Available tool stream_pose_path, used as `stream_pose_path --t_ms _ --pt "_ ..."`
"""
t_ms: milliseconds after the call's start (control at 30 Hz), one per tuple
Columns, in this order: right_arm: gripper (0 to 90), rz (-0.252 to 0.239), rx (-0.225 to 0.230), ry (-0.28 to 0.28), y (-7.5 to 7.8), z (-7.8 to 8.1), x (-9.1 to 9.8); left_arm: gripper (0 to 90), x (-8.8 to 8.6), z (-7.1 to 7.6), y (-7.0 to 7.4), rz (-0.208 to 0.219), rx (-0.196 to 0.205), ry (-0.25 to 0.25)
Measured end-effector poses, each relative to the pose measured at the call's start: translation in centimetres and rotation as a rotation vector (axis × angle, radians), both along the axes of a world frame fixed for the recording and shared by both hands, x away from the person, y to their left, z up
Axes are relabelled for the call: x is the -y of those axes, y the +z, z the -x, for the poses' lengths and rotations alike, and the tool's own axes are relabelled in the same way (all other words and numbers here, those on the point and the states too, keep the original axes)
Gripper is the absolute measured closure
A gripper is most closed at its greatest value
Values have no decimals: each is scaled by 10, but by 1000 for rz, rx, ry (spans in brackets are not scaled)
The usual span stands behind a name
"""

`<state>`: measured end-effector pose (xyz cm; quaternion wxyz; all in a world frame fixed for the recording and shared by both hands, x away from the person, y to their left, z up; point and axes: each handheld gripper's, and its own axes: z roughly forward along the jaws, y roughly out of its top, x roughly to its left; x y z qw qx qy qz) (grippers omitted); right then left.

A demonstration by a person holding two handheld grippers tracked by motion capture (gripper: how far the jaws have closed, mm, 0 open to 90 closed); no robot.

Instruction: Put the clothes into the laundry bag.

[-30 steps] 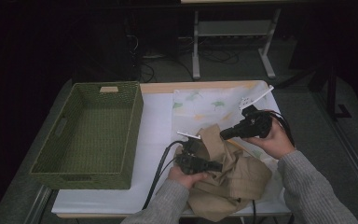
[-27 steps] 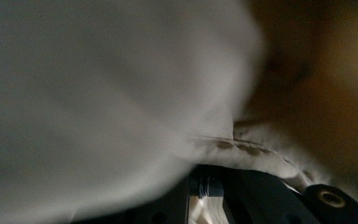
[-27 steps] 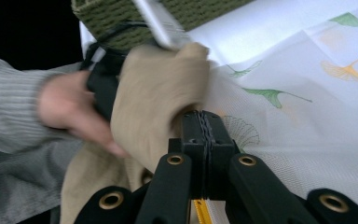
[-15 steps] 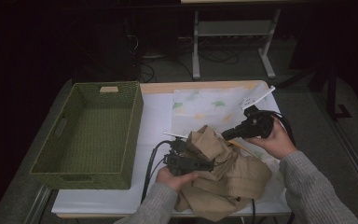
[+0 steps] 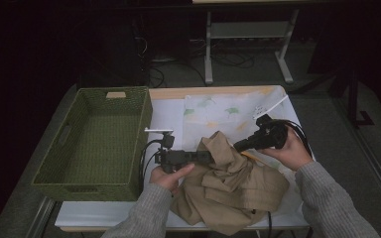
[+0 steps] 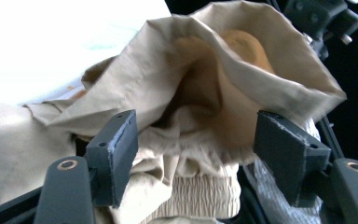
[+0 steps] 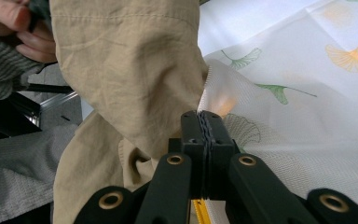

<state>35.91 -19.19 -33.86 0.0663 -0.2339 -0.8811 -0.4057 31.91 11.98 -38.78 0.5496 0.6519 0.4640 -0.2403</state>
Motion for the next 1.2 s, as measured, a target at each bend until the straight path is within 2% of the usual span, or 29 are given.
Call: stream_pose_path --t_ms 33,67,100,133,167,200,267,300,333,367,467,633,700,767,967,1133,1200 --pt "886 0 0 0 0 0 0 291 1 -2 -2 20 -15 -3" --pt "886 3 1 2 0 0 0 314 4 -5 -3 18 -26 5" --pt "886 3 -1 5 -1 0 -1 350 7 -6 -4 -3 -30 20" --pt "886 4 -4 7 -2 0 -3 410 16 -10 -9 -45 -46 6" --pt "886 4 -4 7 -2 0 -3 445 16 -10 -9 -45 -46 6" --pt "886 -8 -1 17 -1 0 -6 459 26 -13 -14 -91 -50 5" --pt "886 -8 -2 19 -1 1 -7 492 33 -14 -19 -85 -46 -12" --pt "886 -9 1 27 0 2 -9 591 37 -13 -21 -91 -32 -8" --pt "886 -10 0 29 0 3 -10 615 41 -13 -24 -90 -26 -17" --pt "886 -12 2 32 0 3 -10 699 46 -12 -26 -93 -20 -32" --pt "886 -25 6 26 3 4 -8 881 57 -7 -32 -146 13 -73" --pt "886 -59 15 10 8 4 3 895 71 1 -48 -199 -28 -128" --pt "886 -62 17 5 10 4 4 889 73 4 -48 -209 -24 -135" --pt "886 -55 17 3 10 4 4 843 69 6 -43 -203 -17 -136" --pt "886 -40 9 -6 7 2 5 677 42 21 -22 -254 13 -128" --pt "886 -36 5 -13 6 0 3 638 14 33 -10 -269 14 -130" --pt "886 -30 4 -15 4 -1 3 624 3 35 -6 -259 7 -117"
